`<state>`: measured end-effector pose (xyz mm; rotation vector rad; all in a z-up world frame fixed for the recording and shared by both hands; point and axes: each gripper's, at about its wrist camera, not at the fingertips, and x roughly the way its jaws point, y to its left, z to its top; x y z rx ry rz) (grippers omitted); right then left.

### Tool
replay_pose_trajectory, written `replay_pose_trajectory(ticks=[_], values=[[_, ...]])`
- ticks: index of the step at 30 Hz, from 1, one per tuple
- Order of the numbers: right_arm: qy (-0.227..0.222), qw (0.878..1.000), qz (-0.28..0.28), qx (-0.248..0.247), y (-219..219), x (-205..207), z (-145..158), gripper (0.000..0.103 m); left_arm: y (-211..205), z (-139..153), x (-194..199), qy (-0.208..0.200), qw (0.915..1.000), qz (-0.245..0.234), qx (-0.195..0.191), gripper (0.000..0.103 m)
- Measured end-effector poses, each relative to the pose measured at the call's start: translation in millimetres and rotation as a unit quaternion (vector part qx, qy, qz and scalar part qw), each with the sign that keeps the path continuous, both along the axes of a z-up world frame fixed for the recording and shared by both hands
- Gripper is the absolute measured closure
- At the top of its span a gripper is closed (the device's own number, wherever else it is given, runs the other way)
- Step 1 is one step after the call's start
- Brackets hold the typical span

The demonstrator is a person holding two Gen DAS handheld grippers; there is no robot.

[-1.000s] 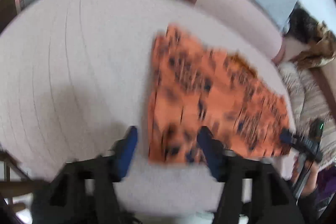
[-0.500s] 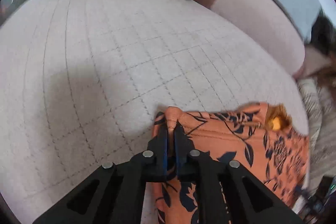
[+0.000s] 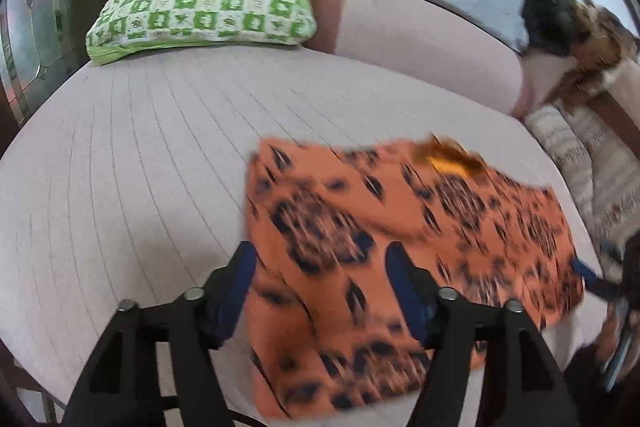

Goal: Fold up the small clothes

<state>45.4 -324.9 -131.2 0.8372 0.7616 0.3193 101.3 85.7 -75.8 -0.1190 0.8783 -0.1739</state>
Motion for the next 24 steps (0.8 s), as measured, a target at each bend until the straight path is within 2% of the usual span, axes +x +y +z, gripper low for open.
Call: replay_pose_trajectory(ticks=[1,2,3,4,5,7,10,11,14,15,16,18,19,20,24], values=[[0.025,1.0,-0.016,-0.004,-4.8,0.4,-8.1,0.015,-5.6,-10.3,-2.9,0.007,0.9999,-0.005,0.006,0.03],[0.073,0.997,-0.033,-0.005,-13.2,2.1,-26.2,0.017,-12.9,-23.3,-3.8,0.024,0.9995,-0.006,0.022,0.03],[0.078,0.996,-0.042,0.012,-19.5,-0.3,-32.2,0.028,-20.6,-34.7,-5.4,0.031,0.997,-0.003,0.07,0.03],[0.073,0.996,-0.05,0.021,-23.1,-3.6,-27.8,0.029,-26.4,-35.6,-7.3,0.023,0.9935,-0.003,0.111,0.03],[0.072,0.996,-0.046,0.02,-22.5,-5.4,-19.7,0.029,-30.8,-34.0,-11.0,0.02,0.9913,-0.011,0.13,0.03],[0.048,0.998,-0.042,0.002,-18.6,-9.1,-3.4,0.029,-32.1,-20.6,-14.1,0.011,0.9927,-0.014,0.119,0.03],[0.028,0.999,-0.019,0.001,-16.7,5.7,12.1,0.029,-34.8,-0.7,-15.3,-0.02,0.9949,-0.023,0.096,0.03],[0.032,0.999,-0.021,-0.006,-18.8,17.5,18.2,0.029,-36.3,-0.7,-12.8,-0.022,0.995,-0.022,0.095,0.03],[0.022,1.0,-0.006,0.015,-29.6,58.3,29.7,0.027,-43.6,-7.2,-9.8,-0.012,0.9962,-0.024,0.083,0.03],[0.028,0.999,-0.009,0.018,-33.3,69.1,27.2,0.023,-44.9,-16.5,-4.5,0.0,0.9961,-0.02,0.086,0.03],[0.052,0.998,-0.021,0.022,-43.7,89.2,17.6,0.02,-44.5,-26.7,-0.8,0.015,0.9956,-0.014,0.091,0.03],[0.116,0.99,-0.074,-0.006,-66.6,113.4,-13.4,0.019,-45.1,-43.5,8.6,0.028,0.9945,-0.012,0.1,0.029],[0.122,0.988,-0.091,0.035,-77.9,115.3,-30.0,0.02,-47.2,-42.7,5.6,0.017,0.9938,-0.016,0.109,0.029],[0.113,0.986,-0.105,0.064,-83.1,111.1,-30.4,0.02,-49.9,-40.6,4.3,0.014,0.9928,-0.02,0.117,0.029],[0.049,0.994,-0.093,0.029,-66.3,83.1,10.7,0.02,-44.2,-28.1,-1.5,0.004,0.9956,-0.022,0.091,0.029]])
